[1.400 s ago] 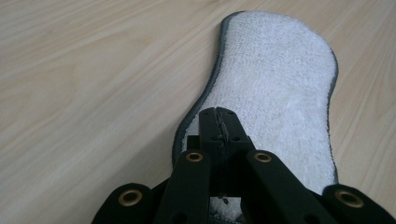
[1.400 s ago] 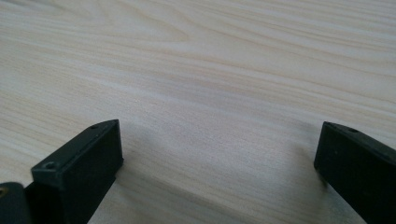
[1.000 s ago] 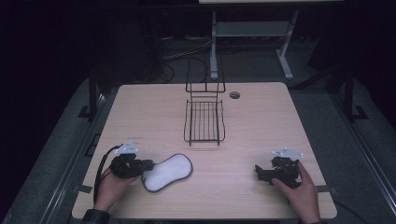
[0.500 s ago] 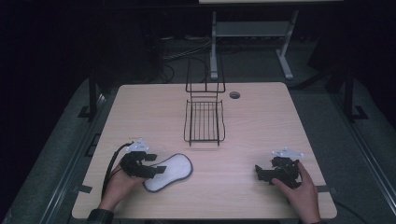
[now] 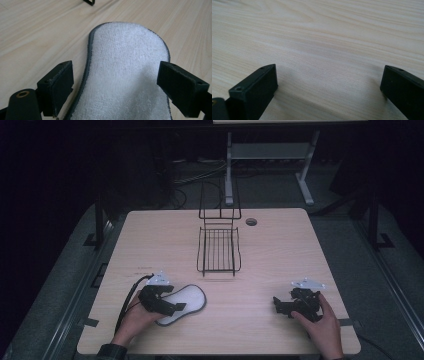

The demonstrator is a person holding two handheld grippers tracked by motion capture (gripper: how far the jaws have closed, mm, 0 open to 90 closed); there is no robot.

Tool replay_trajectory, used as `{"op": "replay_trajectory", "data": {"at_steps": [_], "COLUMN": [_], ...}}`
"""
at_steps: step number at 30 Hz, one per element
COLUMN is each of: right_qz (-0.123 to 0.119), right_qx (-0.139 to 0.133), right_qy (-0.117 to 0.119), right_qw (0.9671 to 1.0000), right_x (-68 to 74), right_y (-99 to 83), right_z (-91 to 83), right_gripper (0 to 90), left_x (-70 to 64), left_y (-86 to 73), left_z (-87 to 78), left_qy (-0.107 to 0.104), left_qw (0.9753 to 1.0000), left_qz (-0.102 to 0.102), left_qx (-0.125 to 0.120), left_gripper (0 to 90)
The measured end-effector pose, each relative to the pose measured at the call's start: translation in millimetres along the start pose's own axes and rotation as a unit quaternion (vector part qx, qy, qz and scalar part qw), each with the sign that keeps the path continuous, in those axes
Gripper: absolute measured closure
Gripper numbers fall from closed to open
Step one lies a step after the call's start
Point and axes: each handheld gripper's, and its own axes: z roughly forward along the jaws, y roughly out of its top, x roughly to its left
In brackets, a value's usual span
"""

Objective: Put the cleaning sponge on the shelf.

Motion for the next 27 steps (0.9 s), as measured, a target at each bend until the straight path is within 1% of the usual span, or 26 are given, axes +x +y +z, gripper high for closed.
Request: {"op": "replay_trajectory", "data": {"at_steps": [11, 13, 14, 15, 17, 18, 21, 22, 25, 27], "right_qz": [0.0, 0.0, 0.0, 0.0, 0.0, 0.0, 0.0, 0.0, 0.0, 0.0], "right_qx": [0.0, 0.0, 0.0, 0.0, 0.0, 0.0, 0.0, 0.0, 0.0, 0.0], "right_qy": [0.0, 0.0, 0.0, 0.0, 0.0, 0.0, 0.0, 0.0, 0.0, 0.0], "right_qw": [1.0, 1.0, 1.0, 1.0, 1.0, 1.0, 1.0, 1.0, 1.0, 1.0], "right_x": [0.0, 0.0, 0.0, 0.0, 0.0, 0.0, 0.0, 0.0, 0.0, 0.0], "right_y": [0.0, 0.0, 0.0, 0.0, 0.0, 0.0, 0.0, 0.0, 0.0, 0.0], "right_z": [0.0, 0.0, 0.0, 0.0, 0.0, 0.0, 0.0, 0.0, 0.0, 0.0], "right_gripper": [0.5, 0.5, 0.5, 0.5, 0.5, 0.5, 0.5, 0.5, 0.5, 0.5], "left_x": [-0.6, -0.8, -1.6, -1.6, -2.1, -2.9, -3.8, -4.0, -4.6, -3.9], "left_y": [-3.0, -2.9, -2.7, -2.7, -2.1, -1.7, -0.3, 0.5, 1.0, 2.2], "left_z": [4.1, 4.1, 4.4, 4.4, 4.7, 5.1, 5.5, 5.5, 5.6, 4.9], "left_qy": [-0.006, -0.004, -0.002, -0.002, 0.0, 0.001, 0.002, 0.0, -0.002, -0.005], "left_qw": [0.9999, 0.9999, 0.9998, 0.9998, 0.9996, 0.9996, 0.9992, 0.999, 0.9991, 0.9986], "left_qz": [-0.001, 0.003, 0.009, 0.009, 0.017, 0.017, 0.026, 0.031, 0.029, 0.035], "left_qx": [0.011, 0.013, 0.016, 0.016, 0.021, 0.022, 0.029, 0.032, 0.031, 0.038], "left_gripper": [13.0, 12.9, 12.7, 12.7, 12.6, 12.6, 12.8, 13.6, 15.8, 17.1]}}
